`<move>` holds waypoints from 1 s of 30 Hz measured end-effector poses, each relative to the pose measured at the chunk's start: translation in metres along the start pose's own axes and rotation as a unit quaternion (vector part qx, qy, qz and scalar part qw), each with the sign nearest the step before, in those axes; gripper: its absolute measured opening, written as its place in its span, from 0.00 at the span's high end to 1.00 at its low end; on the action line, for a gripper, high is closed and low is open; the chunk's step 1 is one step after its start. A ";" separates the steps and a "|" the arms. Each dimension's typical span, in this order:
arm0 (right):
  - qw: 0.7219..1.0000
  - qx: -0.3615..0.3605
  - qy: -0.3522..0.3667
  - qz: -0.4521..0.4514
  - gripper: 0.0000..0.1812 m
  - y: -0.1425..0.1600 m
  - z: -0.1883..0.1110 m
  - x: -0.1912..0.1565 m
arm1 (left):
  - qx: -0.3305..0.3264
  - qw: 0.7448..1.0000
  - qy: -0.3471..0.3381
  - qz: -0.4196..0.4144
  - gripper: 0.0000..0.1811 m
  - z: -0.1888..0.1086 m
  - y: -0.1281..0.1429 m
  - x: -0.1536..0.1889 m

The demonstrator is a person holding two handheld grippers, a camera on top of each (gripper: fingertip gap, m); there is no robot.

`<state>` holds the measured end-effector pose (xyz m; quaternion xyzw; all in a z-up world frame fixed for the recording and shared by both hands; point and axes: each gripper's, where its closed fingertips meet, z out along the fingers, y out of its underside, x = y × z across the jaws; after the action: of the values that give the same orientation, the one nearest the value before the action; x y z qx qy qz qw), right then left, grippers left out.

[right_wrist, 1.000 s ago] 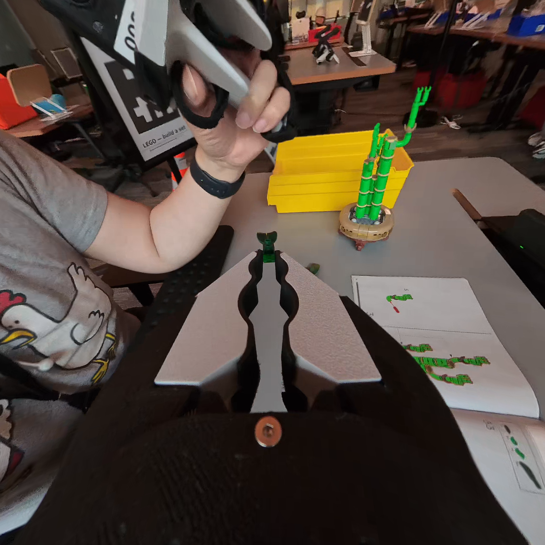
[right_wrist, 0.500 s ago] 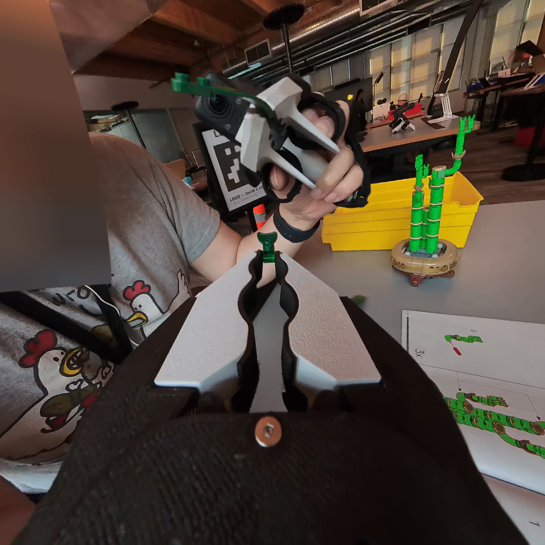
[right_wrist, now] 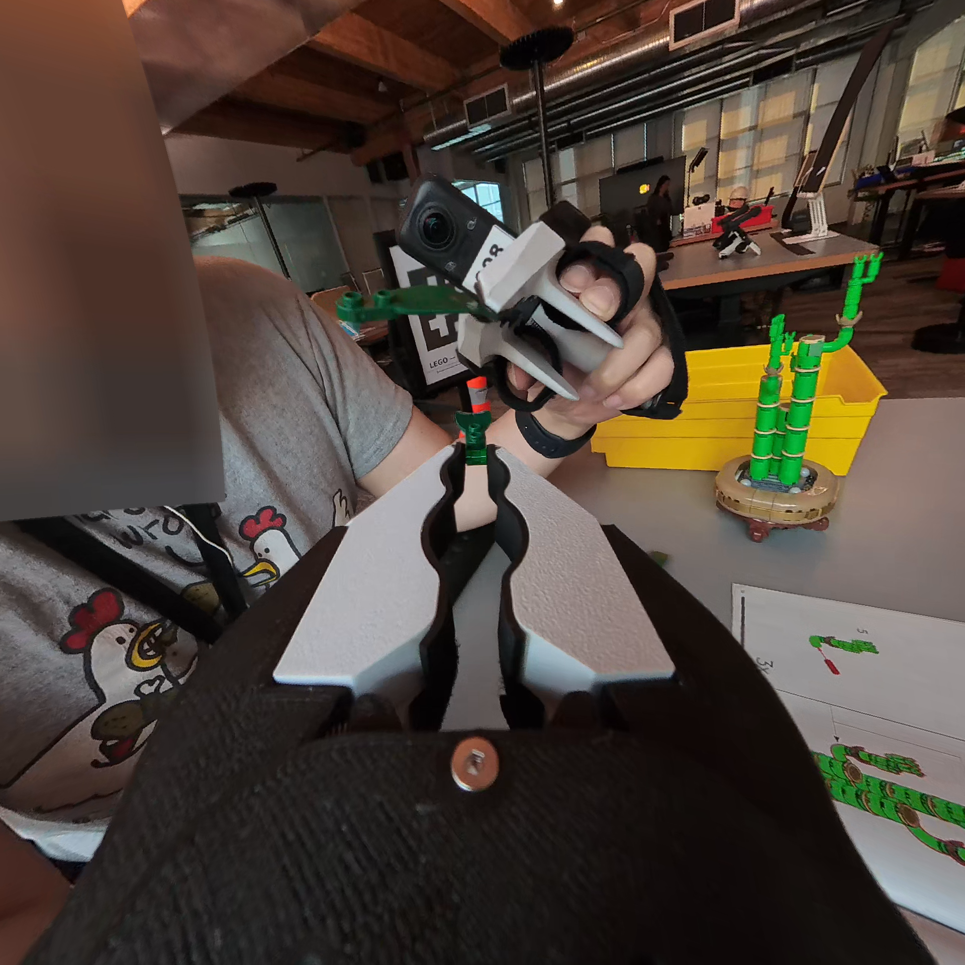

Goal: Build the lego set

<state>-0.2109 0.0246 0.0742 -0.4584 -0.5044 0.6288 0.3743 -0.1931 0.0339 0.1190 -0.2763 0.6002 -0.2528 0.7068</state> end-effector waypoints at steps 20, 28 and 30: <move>1.000 0.019 0.006 -0.015 0.97 -0.025 -0.014 -0.023 | 0.003 1.000 0.025 0.009 1.00 -0.005 0.000 0.005; 0.999 0.014 0.023 -0.022 0.97 -0.027 -0.022 -0.024 | 0.006 0.999 0.026 0.022 1.00 -0.007 -0.004 0.007; 0.999 0.020 0.024 -0.021 0.96 -0.029 -0.025 -0.025 | 0.001 0.999 0.025 0.022 1.00 -0.007 0.000 0.006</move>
<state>-0.1794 0.0150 0.1059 -0.4551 -0.4921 0.6195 0.4085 -0.1993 0.0292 0.1139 -0.2557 0.6234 -0.2445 0.6973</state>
